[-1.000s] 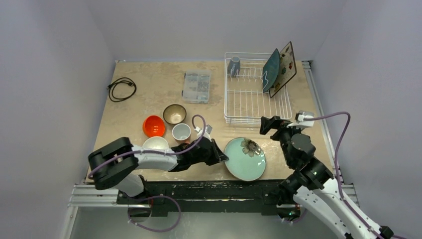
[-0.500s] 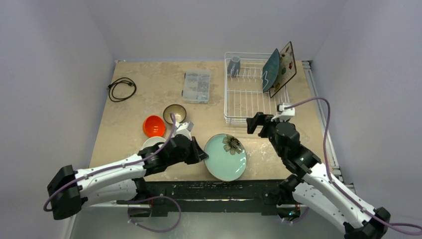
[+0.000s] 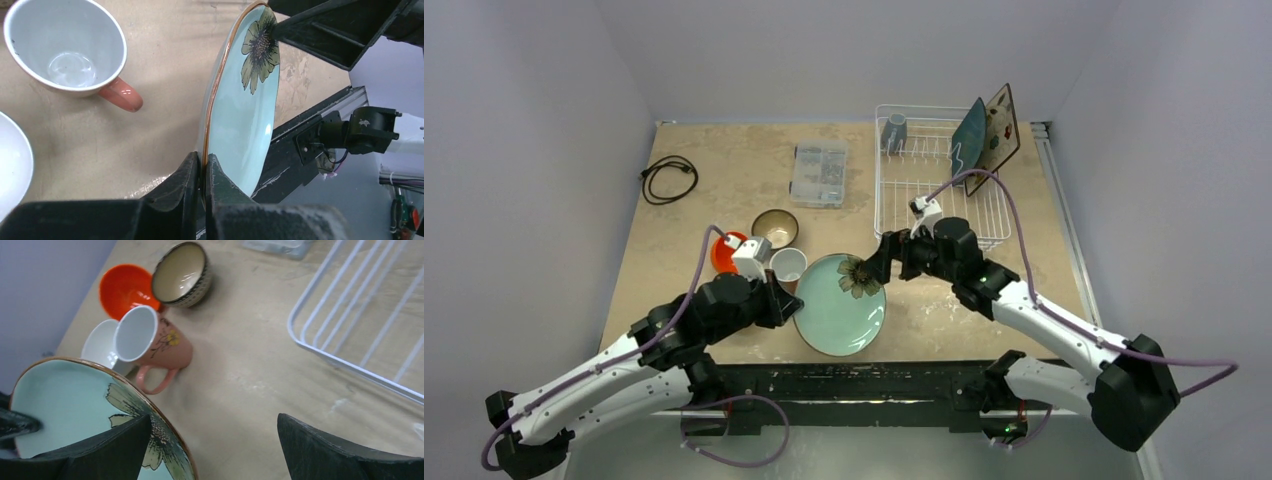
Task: Load the mixed dishes into the dish rack
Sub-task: Pick up the plate at the center of the board.
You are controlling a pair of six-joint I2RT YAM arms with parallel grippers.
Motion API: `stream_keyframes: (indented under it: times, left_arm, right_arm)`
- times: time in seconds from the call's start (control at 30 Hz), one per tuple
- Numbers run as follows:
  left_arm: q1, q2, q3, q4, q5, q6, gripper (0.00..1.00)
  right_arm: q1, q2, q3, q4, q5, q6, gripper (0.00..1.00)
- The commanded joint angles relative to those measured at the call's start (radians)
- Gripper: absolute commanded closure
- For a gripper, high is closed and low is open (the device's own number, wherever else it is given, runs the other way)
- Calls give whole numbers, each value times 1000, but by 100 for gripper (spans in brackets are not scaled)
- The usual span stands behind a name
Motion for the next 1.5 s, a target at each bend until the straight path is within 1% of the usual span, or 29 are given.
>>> stream_keyframes:
  times: [0.0,0.1,0.2,0.23,0.3,0.37,0.43,0.47,0.57,0.67,0.7,0.8,0.83,0.93,1.0,1.1,1.13,1.2,1.3,1.4,1.47]
  left_arm:
    - [3,-47,95,68,15,86,100]
    - [3,-57,99,71,35,93,100]
    - [5,-54,108,74,54,101,100]
    - [5,-50,113,74,60,106,100]
    - [7,-40,128,70,70,118,100]
    - [11,-28,144,62,74,134,100]
    - [14,-16,158,56,80,153,100]
    - [17,-11,164,54,85,161,100]
    - [27,11,185,42,93,183,100]
    - [35,41,211,18,94,203,100]
    - [39,52,226,9,91,207,100]
    - [43,94,291,-56,37,225,100]
    - [43,116,324,-93,11,237,94]
    - [43,188,432,-198,-84,284,55]
    - [43,226,509,-255,-141,330,35]
    - [43,264,620,-304,-220,403,13]
    - [43,272,656,-312,-245,430,7]
    - [43,285,719,-309,-278,504,4]
    - [43,308,814,-262,-312,630,2]
    - [43,334,868,-177,-367,766,0]
    - [43,355,885,-111,-406,854,0]
  right_arm:
    - [-1,67,58,172,-358,1,1]
    - [0,108,62,210,-513,-16,1]
    - [-1,161,76,203,-640,-40,1]
    - [-1,183,81,196,-682,-52,3]
    - [0,220,85,198,-754,-66,13]
    - [0,248,72,236,-827,-63,23]
    - [0,266,54,282,-869,-47,30]
    - [0,274,49,301,-887,-44,36]
    - [0,294,34,359,-941,-18,61]
    - [0,299,35,383,-958,4,96]
    - [0,297,39,381,-952,8,100]
    - [0,294,58,350,-917,41,100]
    - [0,296,67,345,-910,60,100]
    - [-2,289,84,348,-857,129,100]
    - [-4,267,82,367,-805,184,100]
    - [-11,208,73,390,-711,260,100]
    - [-14,186,77,373,-672,272,100]
    - [-24,127,89,333,-598,284,100]
    - [-29,51,133,217,-410,279,100]
    - [-29,-38,159,79,-146,250,100]
    - [-28,-130,138,40,24,265,100]
